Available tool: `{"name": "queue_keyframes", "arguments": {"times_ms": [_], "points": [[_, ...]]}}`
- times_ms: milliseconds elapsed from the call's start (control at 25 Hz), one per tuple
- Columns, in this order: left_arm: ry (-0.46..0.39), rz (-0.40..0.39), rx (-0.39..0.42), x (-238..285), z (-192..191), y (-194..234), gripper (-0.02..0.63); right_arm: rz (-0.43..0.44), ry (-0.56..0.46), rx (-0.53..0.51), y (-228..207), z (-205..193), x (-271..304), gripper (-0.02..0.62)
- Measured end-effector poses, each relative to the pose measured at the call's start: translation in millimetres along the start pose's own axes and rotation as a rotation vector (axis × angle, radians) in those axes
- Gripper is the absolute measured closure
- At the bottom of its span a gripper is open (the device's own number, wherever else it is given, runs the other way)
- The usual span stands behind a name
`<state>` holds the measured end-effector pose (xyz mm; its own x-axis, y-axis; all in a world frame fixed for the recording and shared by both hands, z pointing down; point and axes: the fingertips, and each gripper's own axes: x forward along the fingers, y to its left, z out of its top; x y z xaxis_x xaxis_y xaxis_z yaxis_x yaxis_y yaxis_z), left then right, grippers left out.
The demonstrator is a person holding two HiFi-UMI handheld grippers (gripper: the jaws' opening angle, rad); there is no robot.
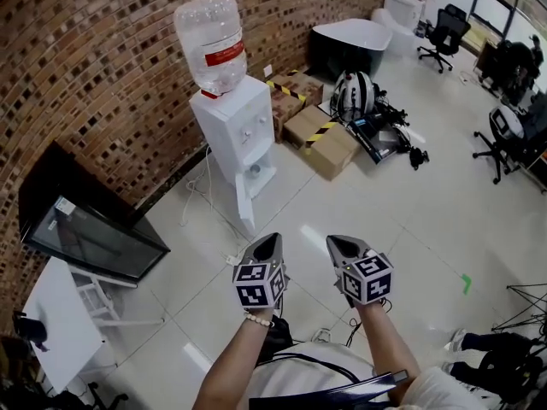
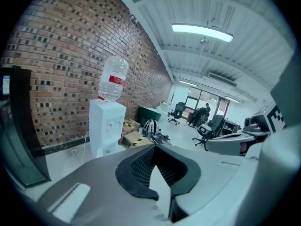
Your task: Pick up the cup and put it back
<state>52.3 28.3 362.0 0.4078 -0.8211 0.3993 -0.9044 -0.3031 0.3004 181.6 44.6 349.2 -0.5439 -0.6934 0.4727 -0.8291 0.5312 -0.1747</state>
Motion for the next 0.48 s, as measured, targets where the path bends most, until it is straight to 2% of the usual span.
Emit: {"name": "queue_keyframes", "arguments": {"times_ms": [280,480], "points": [[-0.037,0.047,0.0,-29.2,-4.5,-15.6,0.598,0.035,-0.02,-0.007,4.8,-9.5,-29.4,0.586],[-0.044,0.072,-0.009,-42.6,-11.2,-23.1,0.598,0.025,-0.03,-0.071,5.0,-6.9,-39.2,0.586]]}}
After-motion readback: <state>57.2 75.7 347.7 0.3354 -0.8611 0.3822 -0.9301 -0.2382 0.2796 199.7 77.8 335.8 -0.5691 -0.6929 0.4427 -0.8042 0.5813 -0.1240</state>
